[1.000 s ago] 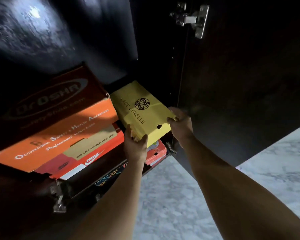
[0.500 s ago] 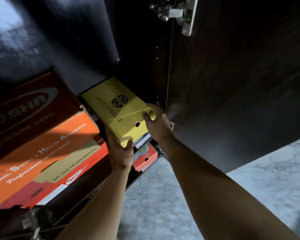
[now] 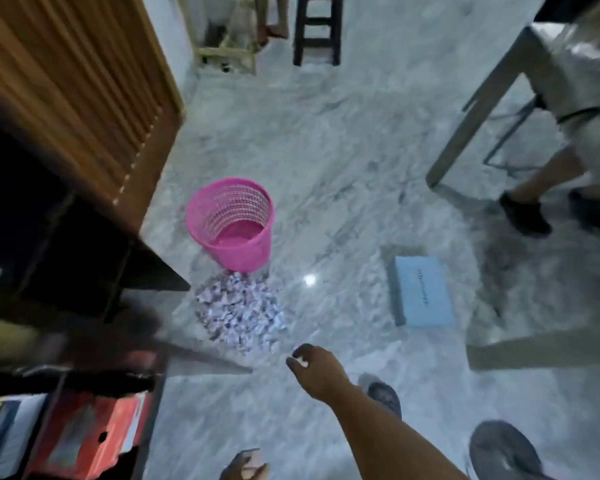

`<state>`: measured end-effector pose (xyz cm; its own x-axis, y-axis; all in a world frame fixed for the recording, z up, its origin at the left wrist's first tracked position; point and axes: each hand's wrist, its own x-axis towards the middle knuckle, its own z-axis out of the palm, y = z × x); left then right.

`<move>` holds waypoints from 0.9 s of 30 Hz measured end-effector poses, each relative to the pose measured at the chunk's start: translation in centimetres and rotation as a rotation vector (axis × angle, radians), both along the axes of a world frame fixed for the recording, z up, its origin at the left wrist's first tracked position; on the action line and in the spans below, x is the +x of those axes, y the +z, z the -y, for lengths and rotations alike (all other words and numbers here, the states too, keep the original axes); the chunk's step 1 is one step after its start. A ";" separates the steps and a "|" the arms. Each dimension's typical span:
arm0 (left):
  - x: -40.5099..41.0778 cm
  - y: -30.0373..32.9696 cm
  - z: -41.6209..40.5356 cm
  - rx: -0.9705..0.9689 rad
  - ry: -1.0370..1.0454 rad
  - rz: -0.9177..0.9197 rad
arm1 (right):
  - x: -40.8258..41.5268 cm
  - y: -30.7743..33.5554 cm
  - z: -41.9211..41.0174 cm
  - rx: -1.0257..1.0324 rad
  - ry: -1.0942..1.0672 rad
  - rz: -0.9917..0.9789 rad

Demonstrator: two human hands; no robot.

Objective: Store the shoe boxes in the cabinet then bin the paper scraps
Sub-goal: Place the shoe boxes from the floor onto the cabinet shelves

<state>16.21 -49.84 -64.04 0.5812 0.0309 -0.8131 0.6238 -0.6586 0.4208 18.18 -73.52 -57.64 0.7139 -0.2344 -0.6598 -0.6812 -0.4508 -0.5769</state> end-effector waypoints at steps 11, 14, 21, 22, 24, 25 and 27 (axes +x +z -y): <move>5.8 -7.4 38.6 -0.088 -0.493 -0.149 | -9.4 -12.2 36.4 -0.122 -0.693 -0.194; 6.7 -14.4 47.2 -0.078 -0.628 -0.113 | -10.5 -19.7 42.1 -0.098 -0.765 -0.229; 7.3 -28.5 58.9 -0.068 -0.642 -0.083 | -8.3 -34.7 49.7 -0.104 -0.856 -0.184; 7.2 -30.2 59.8 -0.075 -0.598 -0.098 | -8.1 -36.7 50.4 -0.098 -0.886 -0.169; 7.2 -33.6 60.9 -0.146 -0.489 -0.119 | -8.1 -40.0 51.2 -0.076 -0.907 -0.132; 7.1 -34.9 61.2 -0.186 -0.446 -0.131 | -8.2 -41.3 51.4 -0.063 -0.889 -0.118; 6.3 -36.6 60.9 -0.215 -0.413 -0.163 | -8.8 -42.9 50.9 -0.014 -0.834 -0.151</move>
